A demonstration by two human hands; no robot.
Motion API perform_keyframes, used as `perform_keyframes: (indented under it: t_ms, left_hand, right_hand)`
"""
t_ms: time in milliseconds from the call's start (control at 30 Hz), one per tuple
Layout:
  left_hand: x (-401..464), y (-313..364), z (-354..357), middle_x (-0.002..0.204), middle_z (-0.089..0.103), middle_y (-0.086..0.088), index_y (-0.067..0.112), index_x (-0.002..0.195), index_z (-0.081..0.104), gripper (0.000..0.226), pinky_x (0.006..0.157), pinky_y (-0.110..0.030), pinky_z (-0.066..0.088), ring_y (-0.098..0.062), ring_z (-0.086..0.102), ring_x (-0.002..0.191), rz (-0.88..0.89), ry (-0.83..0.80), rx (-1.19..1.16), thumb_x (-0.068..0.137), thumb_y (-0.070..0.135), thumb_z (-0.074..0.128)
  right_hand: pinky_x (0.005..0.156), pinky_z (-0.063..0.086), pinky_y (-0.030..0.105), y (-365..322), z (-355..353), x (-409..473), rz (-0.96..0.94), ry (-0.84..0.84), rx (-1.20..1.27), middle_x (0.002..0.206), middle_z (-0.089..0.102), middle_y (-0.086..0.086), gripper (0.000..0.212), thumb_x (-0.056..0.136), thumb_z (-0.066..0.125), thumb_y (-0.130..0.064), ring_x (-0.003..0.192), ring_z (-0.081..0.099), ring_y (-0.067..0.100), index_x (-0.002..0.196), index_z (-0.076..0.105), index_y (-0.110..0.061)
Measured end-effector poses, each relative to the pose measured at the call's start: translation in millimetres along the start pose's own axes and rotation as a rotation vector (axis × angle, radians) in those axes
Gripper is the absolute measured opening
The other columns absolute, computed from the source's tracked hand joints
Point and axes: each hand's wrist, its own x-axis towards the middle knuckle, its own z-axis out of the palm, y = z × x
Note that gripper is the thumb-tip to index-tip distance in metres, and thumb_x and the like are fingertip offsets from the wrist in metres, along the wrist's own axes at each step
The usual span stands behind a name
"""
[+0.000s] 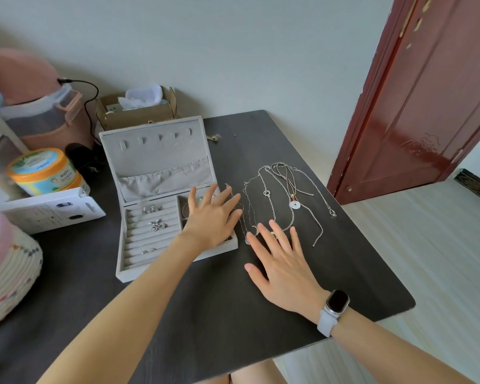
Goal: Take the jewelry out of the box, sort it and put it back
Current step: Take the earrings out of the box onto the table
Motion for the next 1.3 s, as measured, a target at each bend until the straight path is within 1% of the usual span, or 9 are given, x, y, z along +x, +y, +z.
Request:
perform_keyframes:
  t_ms: [133,233,333,467,633,833,933,1100,1300]
  left_hand:
    - [-36.0,-15.1,-1.3,0.132,0.054,-0.006,0.019,0.121,0.059,0.052,0.103,-0.059,0.022,-0.03,0.043,0.127,-0.078,0.363,-0.249,0.087,0.043,0.029]
    - [-67.3,-40.3,-4.5,0.119,0.063,-0.007,0.014,0.11,0.065,0.04,0.095,-0.052,0.034,-0.033,0.055,0.111,-0.218,0.503,-0.303,0.087,0.034,0.039]
    - [-91.3,-70.0,-5.4,0.123,0.06,-0.007,0.013,0.116,0.062,0.028,0.099,-0.046,0.031,-0.03,0.05,0.116,-0.378,0.493,-0.317,0.09,0.018,0.053]
    - [-110.9,-99.0,0.1,0.125,0.056,-0.006,0.012,0.118,0.06,0.029,0.098,-0.046,0.032,-0.03,0.045,0.118,-0.527,0.484,-0.336,0.09,0.016,0.054]
    - [-112.7,-110.1,10.8,0.121,0.059,-0.008,0.01,0.119,0.06,0.031,0.09,-0.047,0.039,-0.032,0.05,0.112,-0.492,0.455,-0.317,0.088,0.012,0.057]
    - [-84.6,-126.6,7.9,0.081,0.066,-0.006,0.011,0.09,0.073,0.027,0.056,-0.039,0.046,-0.03,0.061,0.072,-0.358,0.511,-0.145,0.065,0.003,0.079]
    - [-66.6,-131.8,1.5,0.072,0.062,-0.006,0.012,0.079,0.073,0.018,0.054,-0.037,0.044,-0.029,0.057,0.065,-0.363,0.497,-0.034,0.063,0.009,0.082]
    - [-51.4,-133.8,1.9,0.077,0.061,-0.006,0.018,0.077,0.075,0.005,0.066,-0.04,0.037,-0.03,0.053,0.076,-0.367,0.425,0.038,0.073,0.019,0.075]
    - [-47.5,-135.4,10.2,0.067,0.062,-0.003,0.019,0.067,0.073,0.015,0.063,-0.041,0.043,-0.029,0.056,0.067,-0.349,0.513,0.013,0.06,0.013,0.085]
  right_hand:
    - [0.1,0.037,0.055,-10.1,-0.4,6.6,0.008,0.107,0.117,0.133,0.052,0.009,0.048,0.088,0.031,-0.042,0.127,0.044,0.03,0.125,0.048,-0.017]
    - [0.094,0.046,0.044,-26.5,-4.9,18.8,-0.034,0.25,0.221,0.119,0.059,0.007,0.04,0.087,0.035,-0.033,0.115,0.051,0.025,0.116,0.055,-0.013]
    - [0.08,0.048,0.036,-48.9,-14.0,39.4,-0.086,0.314,0.305,0.105,0.063,0.003,0.037,0.085,0.036,-0.029,0.099,0.057,0.022,0.107,0.06,-0.013]
    - [0.067,0.049,0.039,-78.0,-18.7,81.2,-0.159,0.302,0.366,0.087,0.067,0.004,0.034,0.082,0.037,-0.026,0.085,0.062,0.029,0.094,0.066,-0.011]
    - [0.088,0.04,0.037,-104.6,-18.8,142.9,-0.172,0.094,0.352,0.111,0.063,0.006,0.028,0.092,0.045,-0.02,0.109,0.048,0.025,0.115,0.059,-0.012]
    - [0.091,0.035,0.036,-123.6,-5.4,180.1,-0.186,-0.03,0.277,0.12,0.058,0.004,0.032,0.091,0.049,-0.028,0.115,0.043,0.023,0.12,0.054,-0.016]
    - [0.091,0.033,0.036,-125.2,0.6,185.7,-0.202,-0.043,0.246,0.122,0.056,0.003,0.029,0.091,0.049,-0.025,0.116,0.041,0.023,0.117,0.056,-0.017]
    - [0.089,0.033,0.036,-121.4,8.2,188.6,-0.2,-0.008,0.319,0.116,0.057,0.006,0.023,0.09,0.051,-0.02,0.113,0.043,0.025,0.109,0.06,-0.013]
    - [0.086,0.039,0.035,-114.7,2.4,185.4,-0.178,0.082,0.475,0.101,0.062,0.006,0.015,0.088,0.056,-0.019,0.101,0.049,0.024,0.096,0.064,-0.01]
